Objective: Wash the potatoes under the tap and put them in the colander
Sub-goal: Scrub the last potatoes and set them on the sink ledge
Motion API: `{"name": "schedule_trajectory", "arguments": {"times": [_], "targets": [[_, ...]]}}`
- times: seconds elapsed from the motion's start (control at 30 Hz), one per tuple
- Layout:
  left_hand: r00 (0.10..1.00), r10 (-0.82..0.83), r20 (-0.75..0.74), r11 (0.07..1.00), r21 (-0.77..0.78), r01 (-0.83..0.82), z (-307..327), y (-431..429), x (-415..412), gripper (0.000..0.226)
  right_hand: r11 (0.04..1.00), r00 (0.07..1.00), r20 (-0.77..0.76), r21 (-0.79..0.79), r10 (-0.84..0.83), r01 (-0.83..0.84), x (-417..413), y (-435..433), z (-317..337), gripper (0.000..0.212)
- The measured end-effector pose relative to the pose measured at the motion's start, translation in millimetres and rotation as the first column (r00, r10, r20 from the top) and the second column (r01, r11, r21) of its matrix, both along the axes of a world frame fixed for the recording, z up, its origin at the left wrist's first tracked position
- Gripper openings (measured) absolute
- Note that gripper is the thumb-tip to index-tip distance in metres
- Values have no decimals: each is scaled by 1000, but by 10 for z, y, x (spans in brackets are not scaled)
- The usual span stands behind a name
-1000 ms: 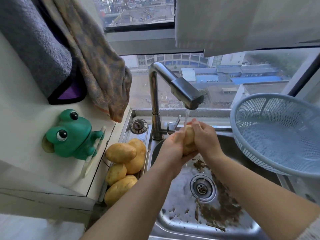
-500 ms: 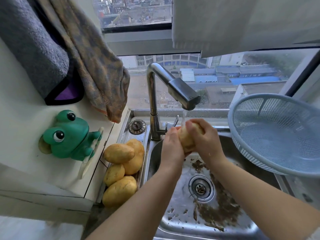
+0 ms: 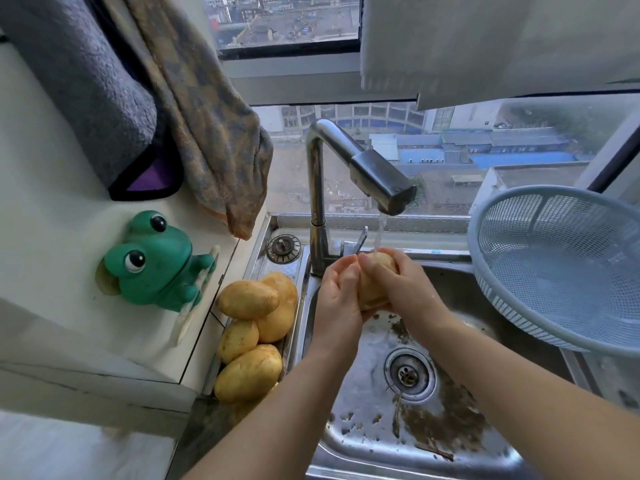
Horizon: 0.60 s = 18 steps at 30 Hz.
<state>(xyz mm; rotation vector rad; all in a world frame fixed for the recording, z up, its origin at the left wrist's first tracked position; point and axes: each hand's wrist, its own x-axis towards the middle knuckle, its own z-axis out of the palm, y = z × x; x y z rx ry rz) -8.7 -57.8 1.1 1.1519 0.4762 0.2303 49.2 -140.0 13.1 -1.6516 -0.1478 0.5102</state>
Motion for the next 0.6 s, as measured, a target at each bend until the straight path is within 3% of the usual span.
{"name": "schedule_trajectory", "arguments": {"times": [0.1,0.27,0.33,0.43,0.6], "targets": [[1000,-8,24,1000,5,8,-11,28,-23,26,997,998,-60,75,34,-29,0,-3,24,14],[998,-25,59,998,52,22,-65,57,-70,39,997,998,-66,78,-8,13,-7,-4,38,31],[997,-41,73,994,103,33,-89,47,-80,42,999,1000,-23,36,-8,8,-47,-6,7,21],[994,-62,91,979,199,43,-104,33,-93,41,999,998,67,-38,-4,7,-84,-5,-65,33],[996,-14,86,989,146,1,-96,48,-79,45,993,989,86,-4,-121,122,-20,1,-67,31]]}}
